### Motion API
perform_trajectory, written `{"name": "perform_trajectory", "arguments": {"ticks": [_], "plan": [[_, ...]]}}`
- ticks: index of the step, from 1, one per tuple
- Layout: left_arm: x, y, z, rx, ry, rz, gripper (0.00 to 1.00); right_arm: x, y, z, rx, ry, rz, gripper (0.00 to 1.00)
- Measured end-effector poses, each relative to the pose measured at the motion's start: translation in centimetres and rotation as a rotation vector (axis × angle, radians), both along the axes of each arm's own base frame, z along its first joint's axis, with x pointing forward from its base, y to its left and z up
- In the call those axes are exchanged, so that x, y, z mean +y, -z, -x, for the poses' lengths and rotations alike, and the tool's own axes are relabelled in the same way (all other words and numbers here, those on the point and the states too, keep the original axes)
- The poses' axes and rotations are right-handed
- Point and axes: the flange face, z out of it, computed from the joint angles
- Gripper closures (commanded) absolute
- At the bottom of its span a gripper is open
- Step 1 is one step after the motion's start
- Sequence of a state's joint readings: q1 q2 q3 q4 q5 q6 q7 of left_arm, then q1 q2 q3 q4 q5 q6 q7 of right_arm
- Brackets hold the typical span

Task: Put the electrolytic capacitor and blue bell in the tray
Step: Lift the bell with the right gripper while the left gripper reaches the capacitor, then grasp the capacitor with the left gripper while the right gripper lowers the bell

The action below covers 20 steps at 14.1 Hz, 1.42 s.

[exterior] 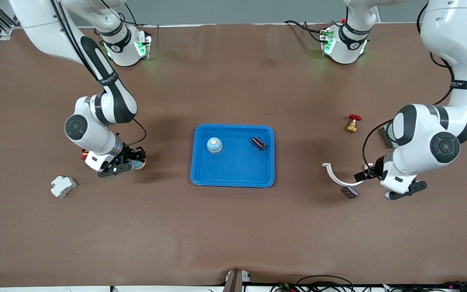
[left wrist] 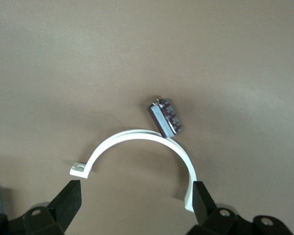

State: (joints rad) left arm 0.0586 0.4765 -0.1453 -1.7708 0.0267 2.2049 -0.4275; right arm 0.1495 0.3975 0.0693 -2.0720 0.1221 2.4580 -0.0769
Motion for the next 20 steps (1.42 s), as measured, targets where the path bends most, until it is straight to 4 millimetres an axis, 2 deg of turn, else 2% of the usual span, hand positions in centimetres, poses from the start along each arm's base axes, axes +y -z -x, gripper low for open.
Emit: {"name": "perform_trajectory", "arguments": {"ticks": [1,3,5,7,10,12,15,17,20], "plan": [[0.2,0.6,-0.2,-0.003,-0.041,0.000,0.00,2.2,-1.8,-0.6,0.003,0.033,-0.004,1.00],[0.2,1.7,-0.5,-0.010,-0.131,0.001,0.00,8.0,-4.8,-1.0,-0.020,0.117,-0.019,1.00],[0.0,2.7,-1.0,-0.009,-0.214,0.003,0.00,13.8,-6.2,-0.2,-0.031,0.199,-0.036,1.00],[-0.5,3.2,-1.8,-0.014,-0.277,0.007,0.00,18.3,-6.1,0.5,-0.024,0.262,-0.048,1.00],[-0.7,4.4,-3.6,-0.022,-0.311,0.017,0.00,23.3,-4.3,0.6,-0.010,0.331,-0.057,1.00],[-0.6,6.4,-4.4,-0.010,-0.317,0.020,0.00,25.0,-2.9,0.0,-0.007,0.346,-0.059,1.00],[-0.5,9.2,-5.3,0.007,-0.321,0.023,0.00,25.7,-0.5,-0.5,-0.011,0.354,-0.045,1.00],[-0.7,10.1,-5.5,0.011,-0.312,0.017,0.00,26.3,1.4,-0.6,-0.036,0.363,-0.043,1.00],[-2.7,10.6,-5.4,0.012,-0.273,0.004,0.00,27.2,4.2,-0.2,-0.051,0.364,-0.044,1.00]]}}
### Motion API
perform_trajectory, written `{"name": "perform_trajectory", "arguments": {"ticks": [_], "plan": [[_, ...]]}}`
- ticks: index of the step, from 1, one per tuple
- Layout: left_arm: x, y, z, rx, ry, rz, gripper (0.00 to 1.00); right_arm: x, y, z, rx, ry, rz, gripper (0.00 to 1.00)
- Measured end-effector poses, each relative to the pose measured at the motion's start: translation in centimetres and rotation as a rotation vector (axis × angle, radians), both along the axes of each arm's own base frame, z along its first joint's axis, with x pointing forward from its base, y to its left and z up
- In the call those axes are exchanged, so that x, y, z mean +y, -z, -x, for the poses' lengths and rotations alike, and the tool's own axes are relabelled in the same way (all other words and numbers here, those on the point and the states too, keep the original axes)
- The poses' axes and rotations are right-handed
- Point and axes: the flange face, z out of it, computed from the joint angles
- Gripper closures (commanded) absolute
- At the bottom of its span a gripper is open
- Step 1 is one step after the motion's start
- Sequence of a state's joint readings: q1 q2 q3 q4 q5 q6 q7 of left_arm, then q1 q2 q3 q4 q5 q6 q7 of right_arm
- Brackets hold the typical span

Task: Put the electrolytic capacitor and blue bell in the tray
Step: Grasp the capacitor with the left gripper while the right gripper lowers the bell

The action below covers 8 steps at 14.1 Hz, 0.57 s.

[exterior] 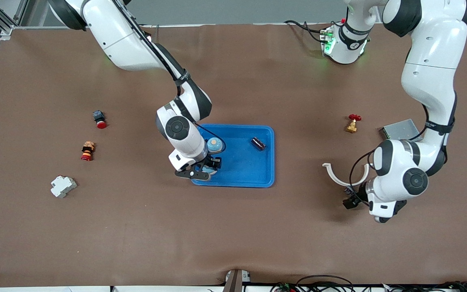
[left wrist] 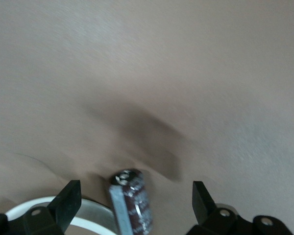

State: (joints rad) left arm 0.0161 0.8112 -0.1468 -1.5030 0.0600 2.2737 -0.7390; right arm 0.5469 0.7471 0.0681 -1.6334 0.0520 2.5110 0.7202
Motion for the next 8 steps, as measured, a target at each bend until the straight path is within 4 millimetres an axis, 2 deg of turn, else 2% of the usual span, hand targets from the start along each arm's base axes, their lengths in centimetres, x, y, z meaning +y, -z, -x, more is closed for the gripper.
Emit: {"name": "perform_trajectory", "arguments": {"ticks": [3,5,6,7,8], "plan": [[-1.5,0.3,0.2,0.003,0.008,-0.006,0.00,0.5,0.2,0.0,-0.008,0.000,-0.001,1.00],[-1.7,0.3,0.2,0.003,0.009,-0.013,0.00,0.5,0.3,0.0,-0.009,-0.002,0.002,1.00],[-1.7,0.3,0.2,0.002,0.011,-0.017,0.13,0.5,0.3,0.0,-0.011,-0.002,0.003,1.00],[-1.6,0.4,0.2,0.003,0.011,-0.018,0.37,0.4,0.3,-0.1,-0.015,-0.005,0.008,1.00],[-1.5,0.4,0.2,0.003,0.011,-0.019,0.53,0.2,0.3,-0.3,-0.022,-0.011,0.018,1.00]]}}
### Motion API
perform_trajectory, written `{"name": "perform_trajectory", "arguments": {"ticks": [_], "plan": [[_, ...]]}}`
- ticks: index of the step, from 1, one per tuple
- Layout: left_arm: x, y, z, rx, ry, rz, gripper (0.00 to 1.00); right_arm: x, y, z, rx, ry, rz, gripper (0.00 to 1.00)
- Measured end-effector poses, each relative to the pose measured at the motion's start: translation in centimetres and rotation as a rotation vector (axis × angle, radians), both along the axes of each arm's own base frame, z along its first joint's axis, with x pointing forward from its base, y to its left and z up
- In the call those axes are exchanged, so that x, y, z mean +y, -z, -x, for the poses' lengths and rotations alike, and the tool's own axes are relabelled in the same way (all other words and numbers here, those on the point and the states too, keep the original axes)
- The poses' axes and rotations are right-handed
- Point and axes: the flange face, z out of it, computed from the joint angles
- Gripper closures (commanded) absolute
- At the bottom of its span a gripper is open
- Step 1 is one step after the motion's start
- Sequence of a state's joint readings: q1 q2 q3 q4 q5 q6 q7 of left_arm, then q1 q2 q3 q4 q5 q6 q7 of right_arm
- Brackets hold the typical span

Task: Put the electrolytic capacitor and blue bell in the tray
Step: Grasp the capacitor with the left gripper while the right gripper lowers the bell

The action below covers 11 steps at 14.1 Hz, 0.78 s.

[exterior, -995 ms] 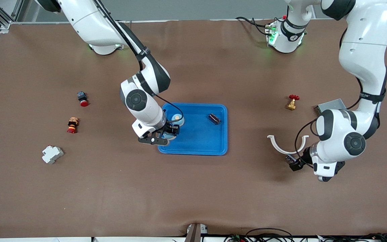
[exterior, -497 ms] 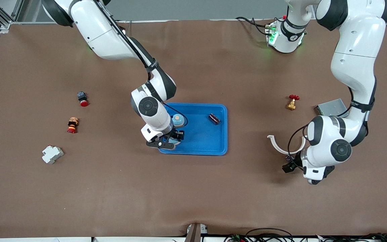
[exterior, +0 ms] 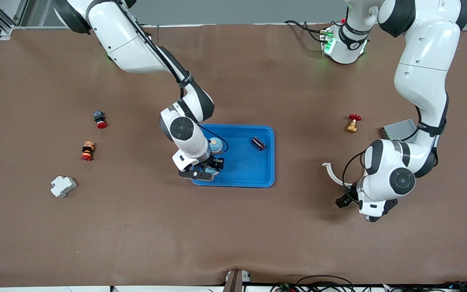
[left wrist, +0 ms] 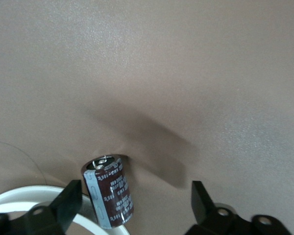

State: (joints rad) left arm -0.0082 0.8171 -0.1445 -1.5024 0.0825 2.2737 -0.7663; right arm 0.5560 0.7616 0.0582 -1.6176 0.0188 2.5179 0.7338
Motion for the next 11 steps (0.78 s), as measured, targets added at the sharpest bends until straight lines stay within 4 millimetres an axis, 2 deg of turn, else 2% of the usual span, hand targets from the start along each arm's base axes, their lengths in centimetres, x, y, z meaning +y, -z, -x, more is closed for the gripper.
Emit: {"name": "perform_trajectory", "arguments": {"ticks": [2,4,5,6,7,11], "plan": [[0.1,0.0,0.0,0.000,-0.001,-0.002,0.78,-0.4,0.0,-0.2,-0.009,-0.005,0.013,1.00],[0.2,0.0,0.0,0.000,-0.002,-0.002,0.96,-0.4,0.0,-0.3,-0.011,-0.008,0.016,1.00],[0.2,0.0,0.0,0.000,-0.002,-0.002,0.99,-0.4,0.0,-0.3,-0.011,-0.009,0.016,1.00],[0.2,0.0,-0.1,-0.001,-0.002,-0.002,1.00,-0.4,0.0,-0.3,-0.011,-0.009,0.016,0.66],[0.2,0.0,-0.1,-0.001,-0.002,-0.002,1.00,-0.4,0.0,-0.3,-0.011,-0.007,0.016,0.01],[0.7,-1.4,-0.8,-0.027,-0.011,0.000,1.00,-0.5,-0.1,-0.5,-0.012,0.018,0.015,0.00]]}}
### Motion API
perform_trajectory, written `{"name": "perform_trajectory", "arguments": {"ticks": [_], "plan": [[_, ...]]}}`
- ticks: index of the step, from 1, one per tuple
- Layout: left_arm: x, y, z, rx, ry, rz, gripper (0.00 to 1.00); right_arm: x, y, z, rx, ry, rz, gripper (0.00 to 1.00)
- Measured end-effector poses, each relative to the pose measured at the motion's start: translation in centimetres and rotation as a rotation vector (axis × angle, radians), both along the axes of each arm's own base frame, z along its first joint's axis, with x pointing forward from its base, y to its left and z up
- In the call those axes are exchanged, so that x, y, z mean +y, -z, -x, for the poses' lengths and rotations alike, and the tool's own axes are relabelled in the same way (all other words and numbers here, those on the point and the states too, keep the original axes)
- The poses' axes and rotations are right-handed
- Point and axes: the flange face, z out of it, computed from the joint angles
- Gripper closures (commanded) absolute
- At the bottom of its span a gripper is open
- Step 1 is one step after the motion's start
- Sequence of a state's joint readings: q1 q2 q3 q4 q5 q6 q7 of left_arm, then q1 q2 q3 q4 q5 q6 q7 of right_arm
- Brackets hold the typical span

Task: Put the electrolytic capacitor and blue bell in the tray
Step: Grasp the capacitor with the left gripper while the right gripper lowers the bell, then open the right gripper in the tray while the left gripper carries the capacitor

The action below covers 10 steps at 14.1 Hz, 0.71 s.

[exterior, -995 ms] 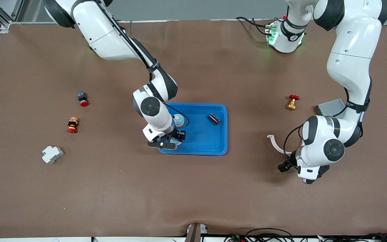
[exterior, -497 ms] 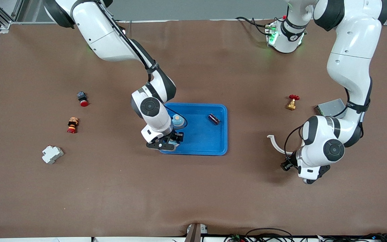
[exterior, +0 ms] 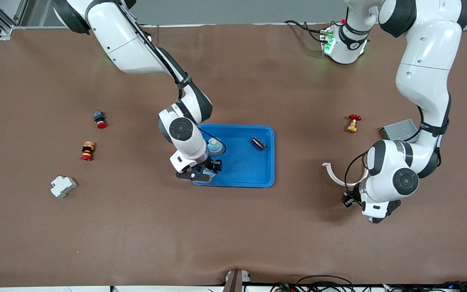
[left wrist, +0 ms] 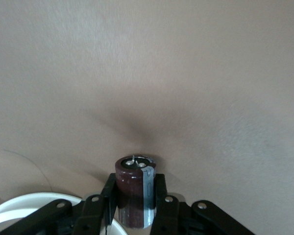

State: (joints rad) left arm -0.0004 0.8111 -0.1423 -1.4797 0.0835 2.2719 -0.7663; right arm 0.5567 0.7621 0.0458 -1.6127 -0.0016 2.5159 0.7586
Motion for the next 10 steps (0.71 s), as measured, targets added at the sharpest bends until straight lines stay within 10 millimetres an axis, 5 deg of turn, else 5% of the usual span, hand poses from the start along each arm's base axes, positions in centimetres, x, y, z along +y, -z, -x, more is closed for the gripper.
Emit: {"name": "perform_trajectory", "arguments": {"ticks": [5,7,10], "plan": [[-1.1,-8.0,-0.1,0.076,-0.069,-0.016,1.00,-0.2,-3.7,-0.6,0.039,0.006,0.033,0.00],[-4.2,-11.2,0.6,0.095,-0.120,-0.008,1.00,-0.8,-6.2,-0.9,0.041,0.015,0.039,0.00],[-11.7,-13.4,2.4,0.094,-0.208,0.016,1.00,-2.8,-9.7,-1.8,0.046,0.044,0.047,0.00]]}}
